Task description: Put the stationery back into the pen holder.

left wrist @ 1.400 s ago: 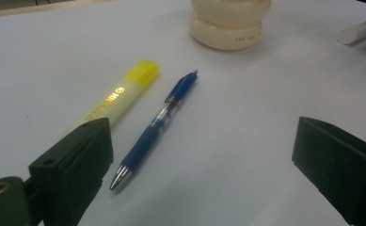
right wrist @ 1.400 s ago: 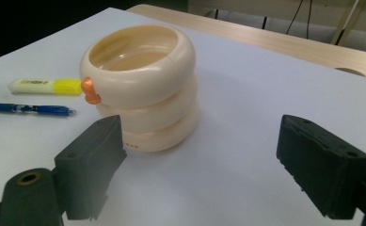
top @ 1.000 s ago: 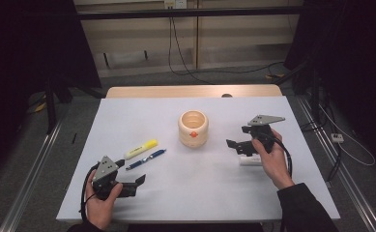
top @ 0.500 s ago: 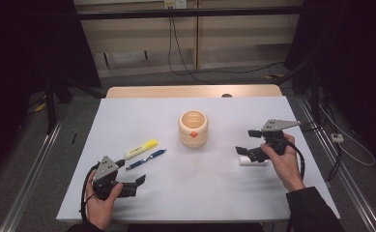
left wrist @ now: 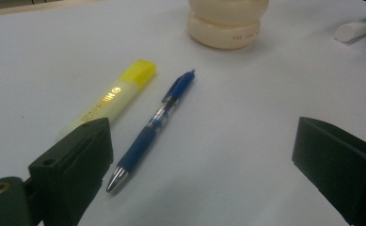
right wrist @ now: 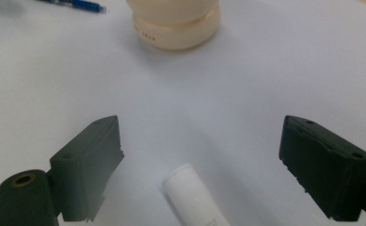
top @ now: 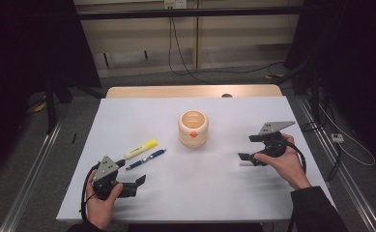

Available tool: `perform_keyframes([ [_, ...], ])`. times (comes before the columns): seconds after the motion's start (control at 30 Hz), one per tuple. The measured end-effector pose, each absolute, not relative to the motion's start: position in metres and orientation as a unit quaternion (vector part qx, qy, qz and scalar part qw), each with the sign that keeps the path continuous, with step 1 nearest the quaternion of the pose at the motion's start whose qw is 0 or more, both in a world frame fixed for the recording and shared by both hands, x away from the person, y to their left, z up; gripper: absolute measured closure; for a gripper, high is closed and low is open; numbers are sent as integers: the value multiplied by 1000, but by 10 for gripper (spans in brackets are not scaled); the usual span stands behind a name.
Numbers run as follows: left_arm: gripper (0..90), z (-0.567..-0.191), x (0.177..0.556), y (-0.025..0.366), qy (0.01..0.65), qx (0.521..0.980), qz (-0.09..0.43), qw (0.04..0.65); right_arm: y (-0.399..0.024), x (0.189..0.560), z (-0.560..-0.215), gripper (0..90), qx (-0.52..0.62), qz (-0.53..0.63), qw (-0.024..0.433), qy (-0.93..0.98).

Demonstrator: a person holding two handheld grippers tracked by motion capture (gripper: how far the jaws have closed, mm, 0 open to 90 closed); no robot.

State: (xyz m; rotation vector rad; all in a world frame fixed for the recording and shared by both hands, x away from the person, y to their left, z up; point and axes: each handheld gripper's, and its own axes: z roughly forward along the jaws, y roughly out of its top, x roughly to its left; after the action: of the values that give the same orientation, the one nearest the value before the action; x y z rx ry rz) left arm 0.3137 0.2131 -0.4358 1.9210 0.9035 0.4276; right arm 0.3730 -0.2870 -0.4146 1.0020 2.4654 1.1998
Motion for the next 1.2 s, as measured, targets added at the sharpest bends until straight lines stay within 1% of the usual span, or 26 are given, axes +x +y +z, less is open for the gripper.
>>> perform_keyframes([
  [0.07, 56, -436, 314, 213, 369, 784, 174, 468, -287, 374, -416, 130, 342, 398, 104, 845],
  [0.13, 56, -436, 314, 213, 369, 784, 173, 469, -287, 373, -415, 169, 328, 394, 97, 853],
  [0.2, 57, -436, 314, 212, 369, 784, 173, 468, -286, 373, -415, 173, 319, 394, 91, 857],
  [0.27, 56, -436, 314, 212, 368, 784, 174, 469, -285, 372, -414, 178, 308, 389, 92, 863],
  [0.37, 57, -437, 315, 212, 368, 785, 173, 468, -282, 371, -409, 232, 292, 356, 98, 883],
  [0.47, 57, -437, 316, 212, 370, 784, 170, 468, -279, 372, -405, 229, 272, 322, 112, 900],
  [0.57, 57, -437, 317, 211, 370, 785, 167, 467, -277, 376, -404, 254, 256, 316, 101, 908],
  [0.6, 57, -438, 317, 211, 370, 785, 167, 467, -277, 378, -404, 273, 251, 313, 101, 910],
  [0.67, 56, -438, 318, 210, 368, 787, 167, 466, -276, 381, -405, 368, 240, 300, 86, 919],
  [0.7, 56, -438, 318, 210, 369, 786, 167, 467, -275, 382, -406, 387, 236, 293, 77, 923],
  [0.9, 56, -438, 318, 211, 369, 785, 166, 468, -272, 387, -411, 390, 231, 253, 68, 937],
  [1.07, 56, -438, 318, 210, 371, 786, 164, 467, -269, 391, -417, 458, 208, 212, 63, 953],
  [1.2, 57, -438, 318, 211, 371, 786, 165, 466, -263, 392, -419, 486, 192, 185, 59, 962],
])
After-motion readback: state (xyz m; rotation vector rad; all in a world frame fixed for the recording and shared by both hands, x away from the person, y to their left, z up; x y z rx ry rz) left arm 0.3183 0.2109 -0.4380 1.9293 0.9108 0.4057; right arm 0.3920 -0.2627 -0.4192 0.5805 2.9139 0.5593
